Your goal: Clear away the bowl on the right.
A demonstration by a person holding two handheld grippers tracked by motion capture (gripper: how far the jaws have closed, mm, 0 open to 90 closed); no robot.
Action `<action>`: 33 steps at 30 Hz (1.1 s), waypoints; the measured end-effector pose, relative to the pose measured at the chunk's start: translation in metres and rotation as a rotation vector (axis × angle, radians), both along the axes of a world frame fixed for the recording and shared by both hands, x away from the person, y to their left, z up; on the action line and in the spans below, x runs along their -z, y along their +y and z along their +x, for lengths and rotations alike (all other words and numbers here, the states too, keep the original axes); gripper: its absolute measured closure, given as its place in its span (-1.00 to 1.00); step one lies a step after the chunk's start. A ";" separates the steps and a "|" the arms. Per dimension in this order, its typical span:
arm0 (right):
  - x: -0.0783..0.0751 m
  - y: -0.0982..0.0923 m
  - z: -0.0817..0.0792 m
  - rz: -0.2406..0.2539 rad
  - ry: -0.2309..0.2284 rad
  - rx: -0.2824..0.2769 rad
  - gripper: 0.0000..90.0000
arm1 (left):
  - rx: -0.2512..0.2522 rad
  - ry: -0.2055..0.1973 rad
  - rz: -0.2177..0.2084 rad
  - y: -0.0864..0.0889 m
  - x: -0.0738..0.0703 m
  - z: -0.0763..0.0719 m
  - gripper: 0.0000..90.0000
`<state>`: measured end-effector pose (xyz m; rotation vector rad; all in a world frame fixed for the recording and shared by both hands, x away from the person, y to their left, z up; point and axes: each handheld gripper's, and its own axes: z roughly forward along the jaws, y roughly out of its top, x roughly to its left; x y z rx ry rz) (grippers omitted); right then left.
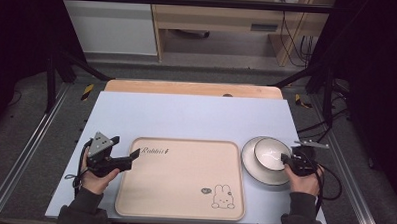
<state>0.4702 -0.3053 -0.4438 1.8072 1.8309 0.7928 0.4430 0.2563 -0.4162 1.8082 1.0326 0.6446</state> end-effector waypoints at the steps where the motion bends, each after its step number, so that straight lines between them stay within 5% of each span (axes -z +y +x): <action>1: 0.000 0.000 0.001 0.008 0.007 0.004 0.75 | 0.001 0.002 0.001 0.000 0.000 0.000 -0.69; 33: 0.000 -0.005 0.006 0.101 0.048 0.039 0.79 | 0.003 0.003 0.005 -0.001 0.000 0.000 -0.69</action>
